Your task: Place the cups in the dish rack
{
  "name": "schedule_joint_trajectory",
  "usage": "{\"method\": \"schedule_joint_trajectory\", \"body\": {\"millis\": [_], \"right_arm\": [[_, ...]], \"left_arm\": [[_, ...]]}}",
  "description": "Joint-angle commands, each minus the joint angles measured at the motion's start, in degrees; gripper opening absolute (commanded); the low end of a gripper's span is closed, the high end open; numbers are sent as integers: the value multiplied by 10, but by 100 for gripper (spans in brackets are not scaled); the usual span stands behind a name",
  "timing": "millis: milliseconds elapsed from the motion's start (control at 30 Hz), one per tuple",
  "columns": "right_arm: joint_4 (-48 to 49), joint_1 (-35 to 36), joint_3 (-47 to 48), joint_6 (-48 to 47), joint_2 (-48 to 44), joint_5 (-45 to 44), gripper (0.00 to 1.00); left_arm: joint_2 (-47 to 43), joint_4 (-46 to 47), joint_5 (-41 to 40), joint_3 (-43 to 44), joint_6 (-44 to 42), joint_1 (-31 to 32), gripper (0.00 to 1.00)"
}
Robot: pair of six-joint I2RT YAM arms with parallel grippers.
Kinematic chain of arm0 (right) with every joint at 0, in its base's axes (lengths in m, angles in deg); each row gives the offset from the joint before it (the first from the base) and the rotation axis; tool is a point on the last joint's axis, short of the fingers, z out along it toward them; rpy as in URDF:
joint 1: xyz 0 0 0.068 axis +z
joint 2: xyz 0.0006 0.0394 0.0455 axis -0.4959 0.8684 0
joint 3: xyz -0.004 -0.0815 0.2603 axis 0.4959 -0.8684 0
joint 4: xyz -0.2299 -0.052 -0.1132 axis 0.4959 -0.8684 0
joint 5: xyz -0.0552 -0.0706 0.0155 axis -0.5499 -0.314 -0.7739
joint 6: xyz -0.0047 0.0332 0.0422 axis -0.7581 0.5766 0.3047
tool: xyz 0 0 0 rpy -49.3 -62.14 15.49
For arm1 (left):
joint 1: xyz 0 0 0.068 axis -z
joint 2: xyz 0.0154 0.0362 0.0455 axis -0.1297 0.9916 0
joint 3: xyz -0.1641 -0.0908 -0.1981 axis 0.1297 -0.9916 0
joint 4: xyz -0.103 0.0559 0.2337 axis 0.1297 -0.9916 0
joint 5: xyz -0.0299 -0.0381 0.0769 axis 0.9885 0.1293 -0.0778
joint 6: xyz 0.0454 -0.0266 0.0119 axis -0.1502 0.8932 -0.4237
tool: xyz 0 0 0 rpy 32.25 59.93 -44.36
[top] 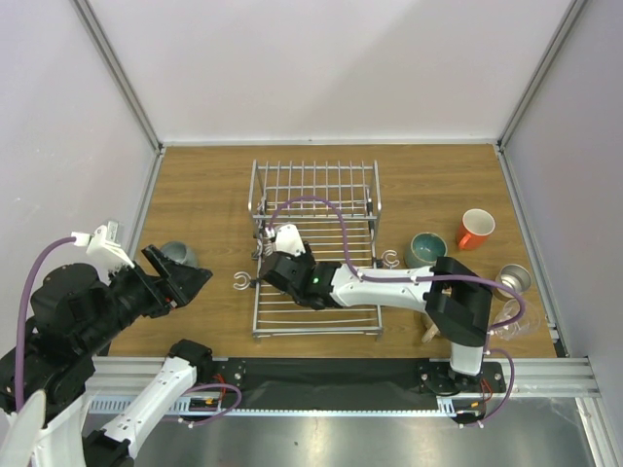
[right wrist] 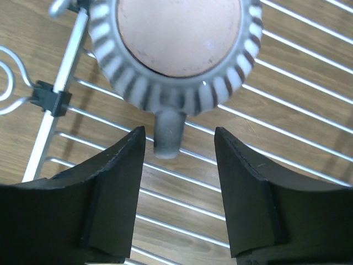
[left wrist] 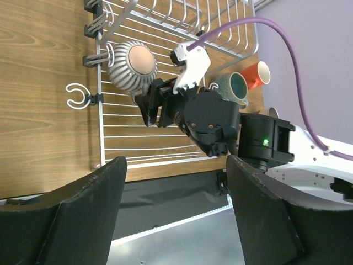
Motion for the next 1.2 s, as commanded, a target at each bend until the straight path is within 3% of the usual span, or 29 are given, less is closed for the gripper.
{"method": "schedule_joint_trajectory", "body": {"millis": [0, 200, 400, 533, 633, 700, 833, 900, 1033, 1167], "right_arm": [[-22, 11, -9, 24, -56, -13, 59], [-108, 61, -31, 12, -158, -57, 61], [-208, 3, -99, 84, -299, 14, 59], [-290, -77, -130, 106, -418, 30, 58], [-330, -176, -145, 103, -478, 73, 57], [-340, -286, -147, 86, -493, 125, 57], [-369, -461, -149, 32, -481, 264, 57], [-374, -535, -150, 11, -464, 283, 58], [-370, -636, -146, -12, -429, 354, 65], [-339, -652, -144, -34, -395, 364, 65]], "left_arm": [[10, -55, -2, 8, -22, -4, 78], [17, -43, -18, -33, -11, -4, 75], [29, -2, -20, -72, 14, -4, 73], [33, 37, -2, -102, 31, -4, 67], [35, 57, 14, -123, 39, -4, 67], [36, 68, 24, -134, 41, -4, 69], [34, 111, 72, -148, 44, -4, 77], [24, 133, 93, -159, 45, -4, 80], [1, 185, 118, -172, 61, -4, 83], [-5, 196, 138, -171, 58, -4, 84]]}}
